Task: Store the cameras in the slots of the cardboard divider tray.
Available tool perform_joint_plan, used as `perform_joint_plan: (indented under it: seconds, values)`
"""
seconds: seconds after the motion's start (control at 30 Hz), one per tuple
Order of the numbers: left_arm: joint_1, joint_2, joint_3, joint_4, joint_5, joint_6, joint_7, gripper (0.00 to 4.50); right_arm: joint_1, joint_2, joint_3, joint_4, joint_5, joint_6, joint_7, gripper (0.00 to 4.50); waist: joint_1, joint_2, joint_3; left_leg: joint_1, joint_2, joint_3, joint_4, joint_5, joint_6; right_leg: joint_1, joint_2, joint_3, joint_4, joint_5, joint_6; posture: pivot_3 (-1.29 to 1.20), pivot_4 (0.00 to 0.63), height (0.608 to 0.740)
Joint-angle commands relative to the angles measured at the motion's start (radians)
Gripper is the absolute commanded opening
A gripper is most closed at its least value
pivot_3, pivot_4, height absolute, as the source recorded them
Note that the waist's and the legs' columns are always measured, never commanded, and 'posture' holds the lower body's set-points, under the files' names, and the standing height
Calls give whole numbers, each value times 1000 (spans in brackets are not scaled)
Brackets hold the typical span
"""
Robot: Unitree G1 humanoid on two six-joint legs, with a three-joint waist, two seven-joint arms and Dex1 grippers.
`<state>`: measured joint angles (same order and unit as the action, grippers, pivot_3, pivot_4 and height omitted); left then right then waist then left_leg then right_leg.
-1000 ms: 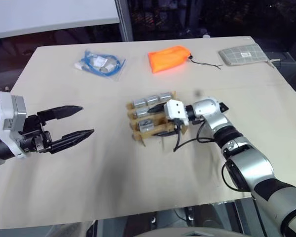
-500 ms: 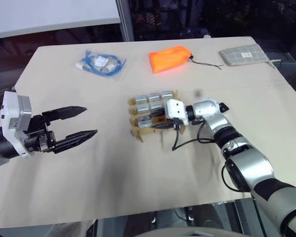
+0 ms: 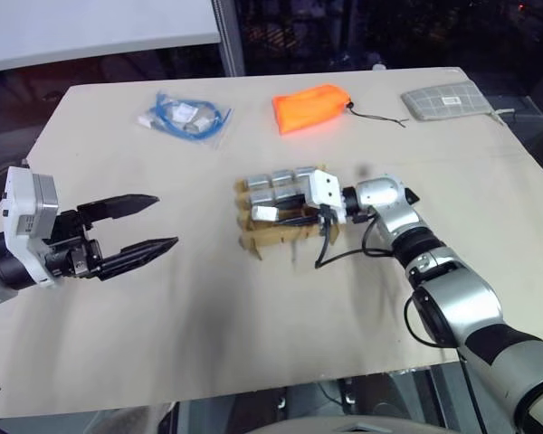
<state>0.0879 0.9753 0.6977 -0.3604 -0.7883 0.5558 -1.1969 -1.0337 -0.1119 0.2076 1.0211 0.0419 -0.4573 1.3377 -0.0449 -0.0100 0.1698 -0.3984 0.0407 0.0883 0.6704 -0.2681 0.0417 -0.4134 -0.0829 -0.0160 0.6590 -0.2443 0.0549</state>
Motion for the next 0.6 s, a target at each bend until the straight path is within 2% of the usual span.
perform_joint_plan:
  seconds: [0.03,0.3,0.6]
  values:
    - [-10,13,14,-4,-5,-14,-3,3877,-22,-10,-17,-50,33,32,57,581,0,0,0,0,0,0,0,0,0,0,0,0,0,0,0,0,150,740]
    - [-20,16,7,5,-1,-19,-8,3877,-33,-34,23,-59,-9,89,105,581,2,0,0,-1,0,0,0,0,0,0,0,0,-1,0,0,0,150,740]
    - [-22,16,5,7,2,-21,-14,3877,-134,-38,54,35,-58,156,160,581,3,0,0,-1,0,-1,-1,0,0,0,0,-1,-2,0,0,0,150,740]
